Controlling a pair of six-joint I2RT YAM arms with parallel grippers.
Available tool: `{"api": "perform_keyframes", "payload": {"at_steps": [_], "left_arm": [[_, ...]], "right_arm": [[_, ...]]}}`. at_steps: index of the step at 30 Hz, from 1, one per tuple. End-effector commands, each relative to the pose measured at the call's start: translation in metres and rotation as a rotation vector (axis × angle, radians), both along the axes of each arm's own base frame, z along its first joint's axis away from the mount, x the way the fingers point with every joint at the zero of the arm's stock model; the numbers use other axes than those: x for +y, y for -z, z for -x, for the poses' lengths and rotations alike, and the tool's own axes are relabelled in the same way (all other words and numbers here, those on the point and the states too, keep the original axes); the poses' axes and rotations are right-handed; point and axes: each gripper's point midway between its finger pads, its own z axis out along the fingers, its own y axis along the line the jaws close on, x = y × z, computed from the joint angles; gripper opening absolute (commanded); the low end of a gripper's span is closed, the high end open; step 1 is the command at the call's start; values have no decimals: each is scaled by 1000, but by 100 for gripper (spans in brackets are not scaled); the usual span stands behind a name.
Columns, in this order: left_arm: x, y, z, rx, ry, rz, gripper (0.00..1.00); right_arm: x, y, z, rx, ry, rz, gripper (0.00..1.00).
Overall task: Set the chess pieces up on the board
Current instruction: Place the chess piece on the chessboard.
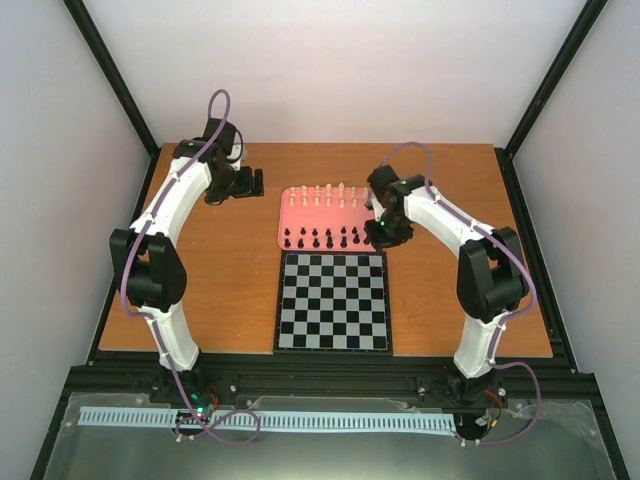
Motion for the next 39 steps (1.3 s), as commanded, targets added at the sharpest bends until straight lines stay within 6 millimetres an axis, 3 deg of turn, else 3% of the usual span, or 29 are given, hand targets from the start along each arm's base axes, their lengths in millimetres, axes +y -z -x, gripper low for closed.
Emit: {"api": "perform_keyframes", "payload": {"at_steps": [1, 11, 18, 30, 35, 39], "left_arm": [[-3, 1, 0, 17, -10, 17, 100], [-1, -1, 1, 10, -10, 7, 100], [0, 0, 1, 12, -11, 2, 100], [-3, 3, 1, 19, -7, 13, 100], [-3, 3, 1, 20, -7, 14, 100], [-3, 4, 2, 22, -5, 13, 100]], "right_arm": [[11, 15, 23, 58, -17, -17, 3], [21, 34, 19, 64, -13, -26, 3], [8, 45, 14, 56, -7, 55, 3], [11, 55, 10, 61, 10, 54, 4], [9, 58, 9, 64, 8, 67, 11], [10, 54, 8, 59, 7, 62, 33]]}}
